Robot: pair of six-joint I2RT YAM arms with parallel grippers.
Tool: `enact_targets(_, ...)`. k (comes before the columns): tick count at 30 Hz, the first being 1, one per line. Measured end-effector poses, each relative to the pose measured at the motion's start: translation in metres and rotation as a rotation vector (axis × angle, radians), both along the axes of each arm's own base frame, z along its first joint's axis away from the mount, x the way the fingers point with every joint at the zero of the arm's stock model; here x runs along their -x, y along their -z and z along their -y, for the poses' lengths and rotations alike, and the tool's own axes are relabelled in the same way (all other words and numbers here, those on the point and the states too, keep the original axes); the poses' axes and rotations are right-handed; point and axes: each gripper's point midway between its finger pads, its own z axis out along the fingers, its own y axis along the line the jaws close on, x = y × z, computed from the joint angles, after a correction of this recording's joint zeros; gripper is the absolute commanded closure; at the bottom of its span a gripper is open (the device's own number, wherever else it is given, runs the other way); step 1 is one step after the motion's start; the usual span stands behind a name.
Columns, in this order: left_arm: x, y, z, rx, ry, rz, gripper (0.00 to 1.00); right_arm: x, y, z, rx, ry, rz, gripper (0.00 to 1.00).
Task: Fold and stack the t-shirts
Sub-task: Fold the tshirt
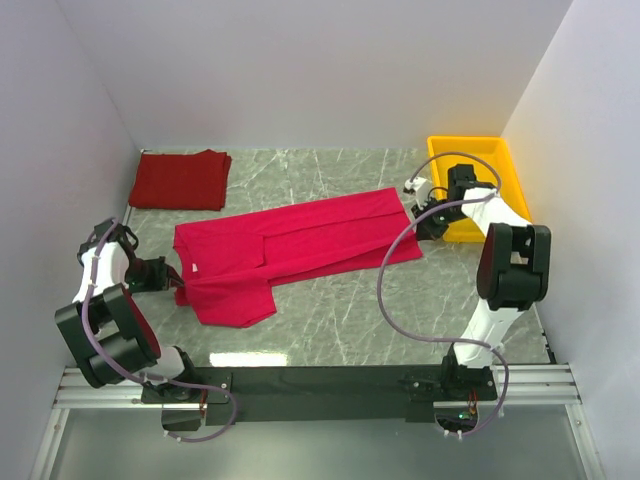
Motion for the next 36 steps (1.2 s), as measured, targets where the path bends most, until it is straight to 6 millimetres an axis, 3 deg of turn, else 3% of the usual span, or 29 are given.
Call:
enact_targets(5, 0.000, -0.002, 0.002, 0.009, 0.004, 0.006, 0.99, 0.010, -0.024, -0.003, -0.031, -0.029, 0.063, 1.00)
enact_targets(11, 0.007, -0.022, 0.006, -0.027, 0.000, 0.077, 0.99, 0.047, -0.042, -0.007, -0.044, -0.088, 0.094, 1.00)
enact_targets(15, 0.026, -0.028, 0.017, -0.044, -0.009, 0.115, 0.99, 0.072, -0.045, -0.005, -0.048, -0.091, 0.094, 1.00)
enact_targets(21, 0.050, -0.017, 0.029, -0.015, -0.023, 0.061, 0.99, 0.092, -0.037, 0.002, -0.049, -0.055, 0.067, 1.00)
enact_targets(26, 0.055, -0.017, 0.031, -0.011, -0.027, 0.049, 0.99, 0.100, -0.032, 0.007, -0.047, -0.036, 0.050, 1.00)
enact_targets(36, 0.053, -0.023, 0.026, -0.037, -0.067, 0.065, 0.99, 0.097, -0.030, 0.008, -0.049, -0.004, 0.040, 1.00)
